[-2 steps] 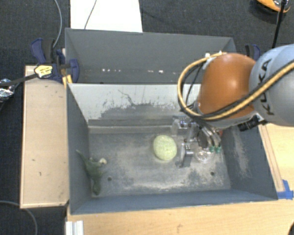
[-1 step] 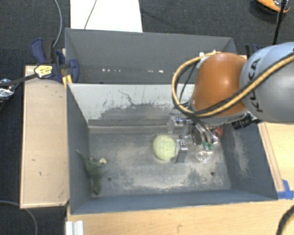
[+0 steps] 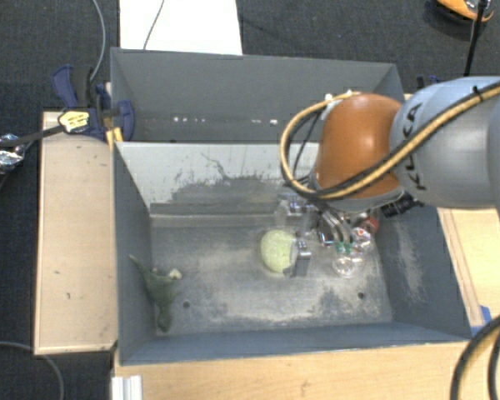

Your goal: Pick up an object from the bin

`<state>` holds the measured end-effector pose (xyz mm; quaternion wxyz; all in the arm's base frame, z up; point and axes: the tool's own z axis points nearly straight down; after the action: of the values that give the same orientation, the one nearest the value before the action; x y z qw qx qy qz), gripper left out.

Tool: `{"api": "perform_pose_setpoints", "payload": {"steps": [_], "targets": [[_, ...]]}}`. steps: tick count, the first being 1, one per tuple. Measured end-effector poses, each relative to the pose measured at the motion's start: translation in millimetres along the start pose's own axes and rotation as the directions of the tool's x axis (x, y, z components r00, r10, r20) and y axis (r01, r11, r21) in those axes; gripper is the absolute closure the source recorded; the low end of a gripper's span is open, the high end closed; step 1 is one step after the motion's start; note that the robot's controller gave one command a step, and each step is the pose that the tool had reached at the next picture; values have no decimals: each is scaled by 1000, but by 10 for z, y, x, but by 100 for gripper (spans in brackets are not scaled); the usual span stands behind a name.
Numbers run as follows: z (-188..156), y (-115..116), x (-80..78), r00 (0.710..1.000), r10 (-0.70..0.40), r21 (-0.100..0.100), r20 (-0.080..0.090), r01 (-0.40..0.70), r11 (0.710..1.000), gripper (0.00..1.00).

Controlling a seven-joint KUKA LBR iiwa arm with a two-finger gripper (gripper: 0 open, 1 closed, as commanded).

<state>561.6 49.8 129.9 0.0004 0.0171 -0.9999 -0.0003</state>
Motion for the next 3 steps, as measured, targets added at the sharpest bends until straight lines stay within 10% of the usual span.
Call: {"api": "perform_pose_setpoints", "payload": {"steps": [1, 2, 3], "targets": [[135, -38, -48, 977, -214, 1, 5, 214, 977, 0], [550, -109, -319, 980, -201, -1, 4, 201, 980, 100], [549, -109, -320, 980, -201, -1, 4, 201, 980, 100]]}}
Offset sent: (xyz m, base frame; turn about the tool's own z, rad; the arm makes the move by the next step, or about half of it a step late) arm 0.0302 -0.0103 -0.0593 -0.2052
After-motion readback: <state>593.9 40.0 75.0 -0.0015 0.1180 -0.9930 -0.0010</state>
